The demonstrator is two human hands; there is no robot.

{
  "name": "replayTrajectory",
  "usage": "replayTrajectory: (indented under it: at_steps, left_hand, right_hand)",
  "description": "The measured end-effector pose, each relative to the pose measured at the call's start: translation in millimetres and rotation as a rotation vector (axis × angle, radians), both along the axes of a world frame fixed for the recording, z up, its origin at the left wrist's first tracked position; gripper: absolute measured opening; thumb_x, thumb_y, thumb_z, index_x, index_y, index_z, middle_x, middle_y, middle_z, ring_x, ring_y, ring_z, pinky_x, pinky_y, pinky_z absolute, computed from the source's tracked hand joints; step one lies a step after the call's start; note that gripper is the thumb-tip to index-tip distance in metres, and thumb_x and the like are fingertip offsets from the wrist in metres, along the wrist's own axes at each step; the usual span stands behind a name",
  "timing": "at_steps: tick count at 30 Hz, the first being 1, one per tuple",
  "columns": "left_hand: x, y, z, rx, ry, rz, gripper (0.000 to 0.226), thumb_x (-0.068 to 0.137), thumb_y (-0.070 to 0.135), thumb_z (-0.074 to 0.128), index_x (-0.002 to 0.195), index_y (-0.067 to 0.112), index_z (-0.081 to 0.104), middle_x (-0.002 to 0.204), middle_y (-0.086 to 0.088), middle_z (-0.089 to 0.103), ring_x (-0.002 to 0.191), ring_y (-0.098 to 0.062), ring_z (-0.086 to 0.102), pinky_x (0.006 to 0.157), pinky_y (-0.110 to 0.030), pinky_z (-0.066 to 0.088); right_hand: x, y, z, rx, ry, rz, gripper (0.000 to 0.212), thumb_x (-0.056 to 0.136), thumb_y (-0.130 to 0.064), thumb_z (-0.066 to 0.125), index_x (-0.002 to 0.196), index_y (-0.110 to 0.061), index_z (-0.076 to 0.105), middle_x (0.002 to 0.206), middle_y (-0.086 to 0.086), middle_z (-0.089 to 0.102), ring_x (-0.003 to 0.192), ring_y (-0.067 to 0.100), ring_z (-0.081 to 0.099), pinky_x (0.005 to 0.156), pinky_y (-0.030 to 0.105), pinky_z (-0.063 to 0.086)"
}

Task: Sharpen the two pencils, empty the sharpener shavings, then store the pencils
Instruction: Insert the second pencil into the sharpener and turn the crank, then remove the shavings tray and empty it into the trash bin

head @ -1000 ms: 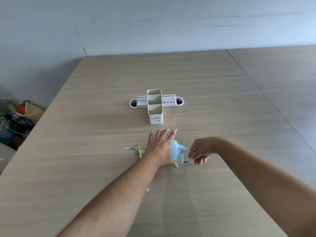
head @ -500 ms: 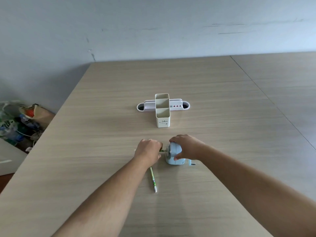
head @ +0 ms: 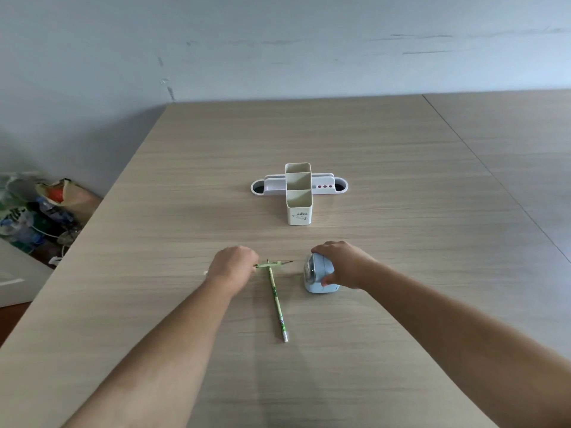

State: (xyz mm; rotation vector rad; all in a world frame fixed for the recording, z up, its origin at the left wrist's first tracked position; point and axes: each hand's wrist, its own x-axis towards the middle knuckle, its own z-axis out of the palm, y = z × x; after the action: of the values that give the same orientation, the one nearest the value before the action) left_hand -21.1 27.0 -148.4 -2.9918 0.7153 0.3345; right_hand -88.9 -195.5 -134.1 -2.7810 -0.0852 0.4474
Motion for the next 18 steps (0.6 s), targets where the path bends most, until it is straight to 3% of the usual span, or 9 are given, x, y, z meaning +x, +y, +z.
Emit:
replayTrajectory:
  at_steps: [4,7,12,16,18]
  left_hand:
    - [-4,16,-2,-0.209,0.024,0.214,0.011,0.086,0.024,0.068,0.086,0.015,0.074,0.094,-0.007,0.069,0.094,-0.028,0.066,0.068,-0.028,0.044]
    - [-13,13,-11,-0.36,0.13,0.426,0.014,0.083,0.019,0.071,0.076,0.008,0.074,0.071,-0.008,0.062,0.077,-0.028,0.063,0.062,-0.025,0.038]
    - [-16,8,-26,-0.555,0.298,0.673,0.02,0.075,0.017,0.08,0.091,0.005,0.076,0.094,-0.011,0.075,0.093,-0.026,0.07,0.078,-0.024,0.052]
    - [-22,0,-40,-0.641,0.382,0.79,0.017,0.068,0.007,0.085,0.069,0.005,0.069,0.075,-0.018,0.072,0.067,-0.026,0.071,0.078,-0.039,0.061]
    - [-24,-1,-49,-0.621,0.385,0.789,0.019,0.066,0.009,0.087,0.073,0.003,0.07,0.078,-0.018,0.074,0.072,-0.028,0.073,0.078,-0.038,0.061]
  right_hand:
    - [-1,0,1,0.017,0.002,-0.012,0.075,0.071,-0.024,0.077,0.137,-0.019,0.043,0.132,0.003,0.054,0.123,0.022,0.047,0.1,0.035,0.041]
    - [0,0,1,0.022,0.007,-0.013,0.074,0.07,-0.024,0.078,0.136,-0.019,0.044,0.131,0.003,0.055,0.122,0.022,0.048,0.101,0.035,0.042]
    - [1,-1,-1,0.058,0.01,-0.031,0.074,0.07,-0.023,0.078,0.136,-0.019,0.045,0.13,0.003,0.055,0.121,0.023,0.048,0.098,0.034,0.041]
    - [1,-3,-4,0.095,0.0,-0.047,0.074,0.069,-0.023,0.079,0.135,-0.02,0.046,0.13,0.001,0.055,0.121,0.021,0.048,0.096,0.031,0.039]
    - [1,-4,-5,0.103,-0.003,-0.052,0.074,0.068,-0.022,0.079,0.135,-0.02,0.047,0.129,0.001,0.056,0.12,0.021,0.049,0.096,0.031,0.04]
